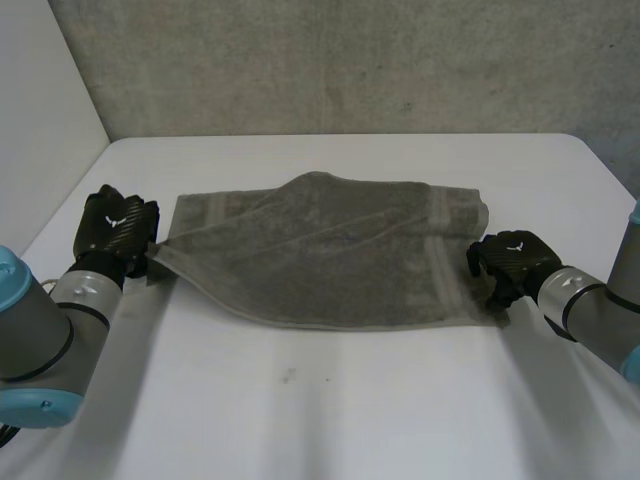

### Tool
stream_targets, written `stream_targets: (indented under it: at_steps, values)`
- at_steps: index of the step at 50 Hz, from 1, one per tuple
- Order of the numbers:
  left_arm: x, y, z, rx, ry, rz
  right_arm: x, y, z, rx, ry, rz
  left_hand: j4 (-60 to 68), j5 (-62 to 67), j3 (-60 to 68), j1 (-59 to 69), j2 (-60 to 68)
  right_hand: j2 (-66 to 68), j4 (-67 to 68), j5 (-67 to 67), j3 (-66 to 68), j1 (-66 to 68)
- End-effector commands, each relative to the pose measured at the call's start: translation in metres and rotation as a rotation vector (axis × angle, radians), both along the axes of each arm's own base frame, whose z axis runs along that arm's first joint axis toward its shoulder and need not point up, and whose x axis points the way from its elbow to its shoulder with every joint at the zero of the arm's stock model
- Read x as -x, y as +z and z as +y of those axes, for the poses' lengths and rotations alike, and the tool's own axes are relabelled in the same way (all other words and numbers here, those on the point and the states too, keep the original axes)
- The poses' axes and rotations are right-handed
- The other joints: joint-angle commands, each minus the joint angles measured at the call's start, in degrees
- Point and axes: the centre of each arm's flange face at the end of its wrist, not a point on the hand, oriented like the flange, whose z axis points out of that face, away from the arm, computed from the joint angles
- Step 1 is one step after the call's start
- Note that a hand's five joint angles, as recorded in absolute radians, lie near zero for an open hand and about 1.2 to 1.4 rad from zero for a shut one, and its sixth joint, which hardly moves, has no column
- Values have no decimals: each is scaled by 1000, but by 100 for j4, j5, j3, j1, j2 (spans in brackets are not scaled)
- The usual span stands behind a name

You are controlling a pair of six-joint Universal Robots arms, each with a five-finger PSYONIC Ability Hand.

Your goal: Fold the towel.

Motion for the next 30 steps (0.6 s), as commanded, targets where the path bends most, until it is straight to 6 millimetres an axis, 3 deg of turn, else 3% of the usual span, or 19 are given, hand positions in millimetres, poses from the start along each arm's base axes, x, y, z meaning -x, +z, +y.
stream_targets:
  at_steps: [1,10,30]
  values:
    - [0,0,0,1,0,0,1,4,14,-32,4,-1,6713,1075,1038,1163,1023,230,272,211,265,763]
    - [0,-1,1,-4,-1,-1,-1,-4,18,-59,12,-4,6713,1075,1038,1163,1023,196,238,177,231,729]
    - [0,-2,2,-7,-3,-1,-3,-19,7,-71,6,-16,6713,1075,1038,1163,1023,398,440,379,433,931]
